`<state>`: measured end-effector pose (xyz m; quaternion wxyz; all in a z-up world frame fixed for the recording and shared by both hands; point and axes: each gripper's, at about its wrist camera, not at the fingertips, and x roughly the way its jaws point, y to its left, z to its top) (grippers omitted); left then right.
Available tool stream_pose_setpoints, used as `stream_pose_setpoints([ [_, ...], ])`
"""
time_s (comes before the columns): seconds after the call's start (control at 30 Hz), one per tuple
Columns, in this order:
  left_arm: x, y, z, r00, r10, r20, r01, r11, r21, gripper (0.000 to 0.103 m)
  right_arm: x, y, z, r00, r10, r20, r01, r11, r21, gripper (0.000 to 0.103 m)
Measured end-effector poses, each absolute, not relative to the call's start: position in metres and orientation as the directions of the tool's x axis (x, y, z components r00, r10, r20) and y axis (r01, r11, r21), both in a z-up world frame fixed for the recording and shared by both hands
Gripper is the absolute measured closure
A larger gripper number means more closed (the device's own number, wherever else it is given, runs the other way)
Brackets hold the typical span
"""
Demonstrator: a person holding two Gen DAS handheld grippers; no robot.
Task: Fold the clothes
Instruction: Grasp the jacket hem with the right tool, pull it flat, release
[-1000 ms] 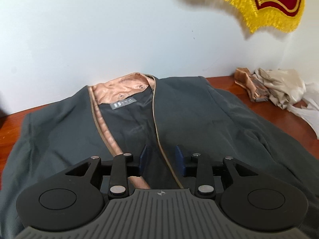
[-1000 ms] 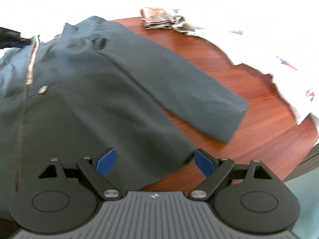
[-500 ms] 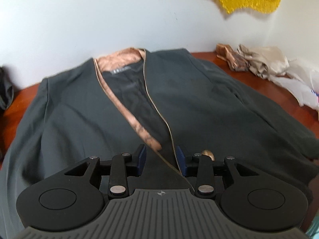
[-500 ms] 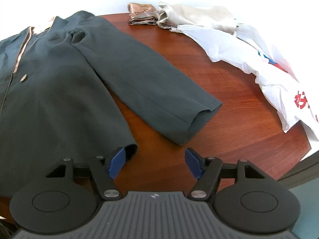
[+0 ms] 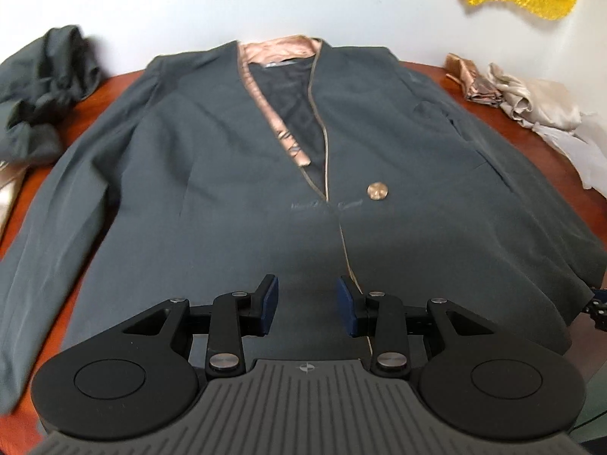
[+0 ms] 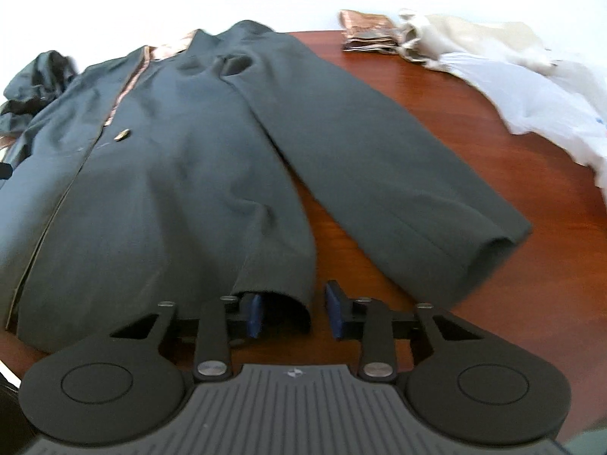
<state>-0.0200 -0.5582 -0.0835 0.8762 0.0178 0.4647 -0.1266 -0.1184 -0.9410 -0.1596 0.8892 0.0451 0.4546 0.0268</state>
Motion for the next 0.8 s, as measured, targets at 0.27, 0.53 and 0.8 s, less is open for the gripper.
stream_pose_setpoints([
  [0.27, -0.047, -0.564, -0.085, 0.544, -0.155, -0.825, 0.197, 0.979, -0.054, 0.065, -0.131, -0.945, -0.148, 0.58, 0.057, -0.813, 0.001, 0.997, 0.071, 0.102],
  [0.53, -0.077, -0.551, -0.092, 0.553, -0.079, -0.83, 0.131, 0.991, -0.007, 0.065, -0.166, -0.965, -0.144, 0.525, 0.091, -0.846, -0.002, 0.994, 0.106, 0.101],
  [0.8, -0.094, -0.508, -0.106, 0.534, 0.039, -0.845, -0.027, 0.999, 0.029, 0.062, -0.169, -0.969, -0.133, 0.502, 0.094, -0.86, -0.082, 0.995, 0.061, 0.076],
])
